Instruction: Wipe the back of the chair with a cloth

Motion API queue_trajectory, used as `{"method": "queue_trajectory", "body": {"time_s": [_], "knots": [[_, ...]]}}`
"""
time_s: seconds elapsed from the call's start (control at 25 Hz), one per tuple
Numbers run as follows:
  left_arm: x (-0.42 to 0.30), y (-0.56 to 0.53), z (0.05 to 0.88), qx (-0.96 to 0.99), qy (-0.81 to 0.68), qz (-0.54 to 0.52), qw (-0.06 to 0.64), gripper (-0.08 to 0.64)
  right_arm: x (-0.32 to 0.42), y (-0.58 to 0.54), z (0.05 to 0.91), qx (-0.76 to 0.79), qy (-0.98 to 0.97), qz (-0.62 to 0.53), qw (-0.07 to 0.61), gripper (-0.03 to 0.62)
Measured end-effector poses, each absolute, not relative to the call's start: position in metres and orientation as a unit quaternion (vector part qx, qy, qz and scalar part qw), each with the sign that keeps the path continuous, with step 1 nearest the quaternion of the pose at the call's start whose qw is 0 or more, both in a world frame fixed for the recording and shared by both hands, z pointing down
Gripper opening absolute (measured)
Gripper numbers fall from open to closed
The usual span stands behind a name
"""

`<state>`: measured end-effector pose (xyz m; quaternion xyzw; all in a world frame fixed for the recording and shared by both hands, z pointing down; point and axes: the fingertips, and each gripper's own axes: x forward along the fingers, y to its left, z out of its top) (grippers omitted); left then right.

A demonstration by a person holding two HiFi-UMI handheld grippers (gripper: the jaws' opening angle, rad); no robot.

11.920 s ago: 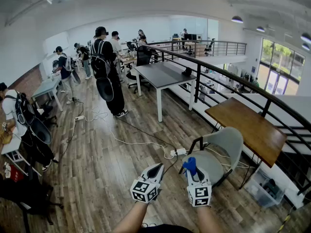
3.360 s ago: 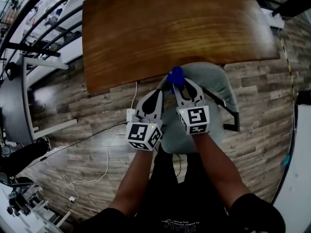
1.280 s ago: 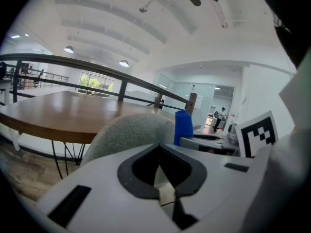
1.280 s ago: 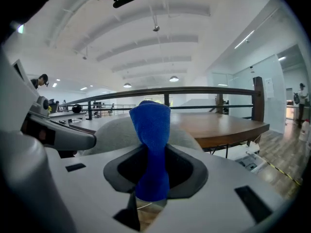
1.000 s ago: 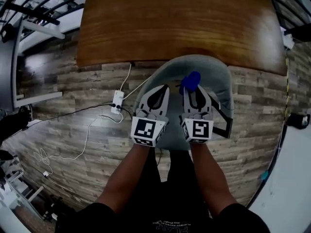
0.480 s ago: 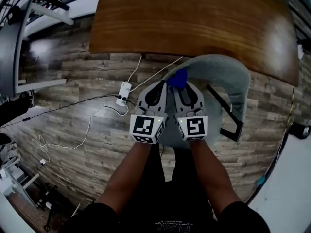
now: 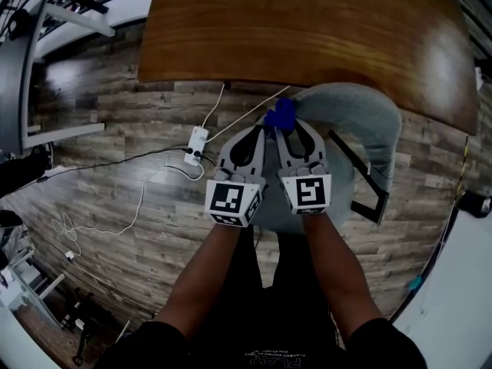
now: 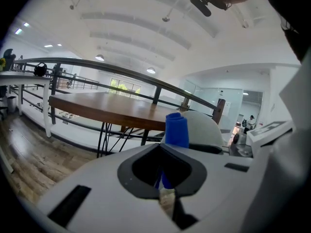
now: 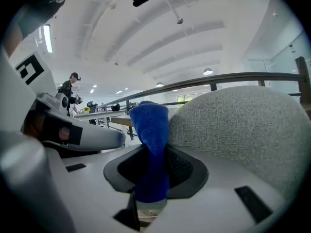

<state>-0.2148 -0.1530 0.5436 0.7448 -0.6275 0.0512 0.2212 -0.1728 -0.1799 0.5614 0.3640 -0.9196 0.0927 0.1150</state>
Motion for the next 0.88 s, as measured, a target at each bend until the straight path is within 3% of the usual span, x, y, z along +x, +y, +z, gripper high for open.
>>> {"method": "queue_trajectory", "body": {"time_s": [0.72,0.88], "knots": [[-0.163,-0.169,0.561,0.777,-0.586,0.069,0.220,0.006,-0.114,-0.217,0.573,0.442,-0.888,0.104,0.076,0.109],[-0.156,-0.171,0.565,0.780,-0.579,0.071,0.226,0.006,-0.096,-0.221,0.584,0.447,-0.885,0.088,0.097,0.109]]}}
